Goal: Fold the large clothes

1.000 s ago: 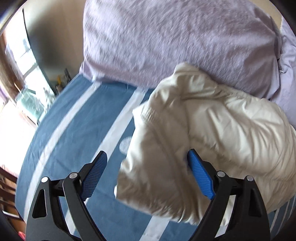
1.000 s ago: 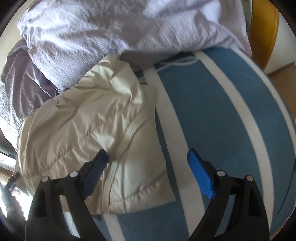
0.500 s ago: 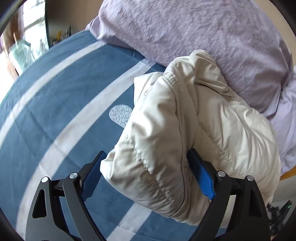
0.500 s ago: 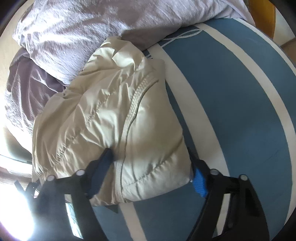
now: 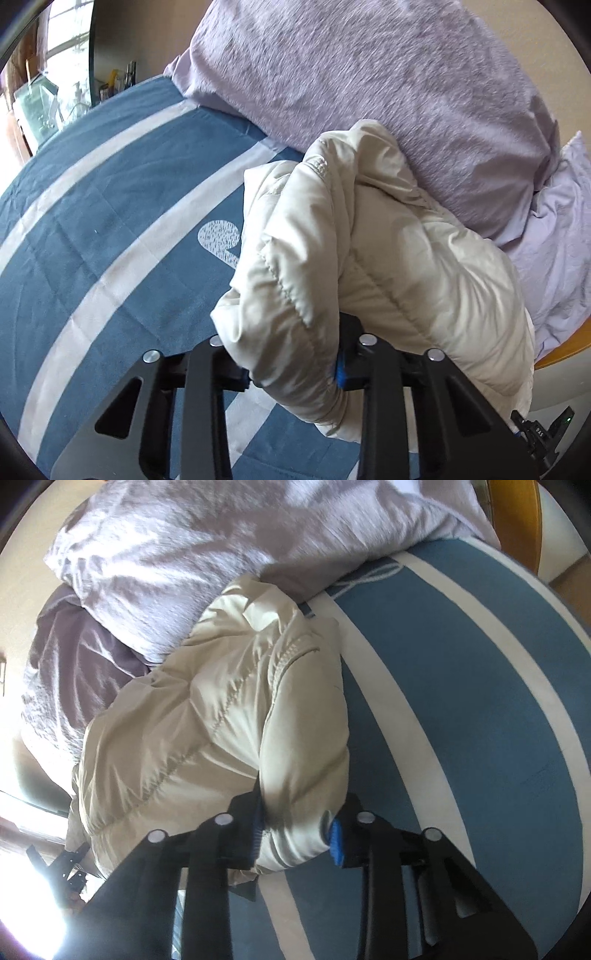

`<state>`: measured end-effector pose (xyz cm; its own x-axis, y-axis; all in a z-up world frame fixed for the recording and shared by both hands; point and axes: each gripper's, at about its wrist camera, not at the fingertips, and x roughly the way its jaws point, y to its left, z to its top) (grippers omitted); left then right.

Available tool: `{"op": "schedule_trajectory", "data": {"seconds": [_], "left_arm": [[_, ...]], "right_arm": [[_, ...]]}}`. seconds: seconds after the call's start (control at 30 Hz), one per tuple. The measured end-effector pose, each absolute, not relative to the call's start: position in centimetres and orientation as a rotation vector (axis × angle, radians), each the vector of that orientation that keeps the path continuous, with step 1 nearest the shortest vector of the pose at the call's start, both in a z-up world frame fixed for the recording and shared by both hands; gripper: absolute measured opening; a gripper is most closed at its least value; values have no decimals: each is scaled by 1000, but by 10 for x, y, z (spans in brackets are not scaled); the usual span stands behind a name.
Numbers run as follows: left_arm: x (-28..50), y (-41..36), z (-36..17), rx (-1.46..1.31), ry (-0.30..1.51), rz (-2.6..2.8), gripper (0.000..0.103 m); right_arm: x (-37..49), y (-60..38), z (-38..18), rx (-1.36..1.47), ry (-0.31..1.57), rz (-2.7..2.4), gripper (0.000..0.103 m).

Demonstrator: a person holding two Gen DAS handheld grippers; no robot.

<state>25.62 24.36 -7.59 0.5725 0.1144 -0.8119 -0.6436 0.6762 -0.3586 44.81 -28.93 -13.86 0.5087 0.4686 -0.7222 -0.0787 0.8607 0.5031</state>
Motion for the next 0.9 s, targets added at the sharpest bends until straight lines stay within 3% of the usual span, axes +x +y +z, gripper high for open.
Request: {"op": "schedule_trajectory", "data": {"seconds": [0.9], "left_arm": [[113,256,-78,-714,846,455,31]], "right_arm": [[300,-306,-164,485,953,464,27]]}}
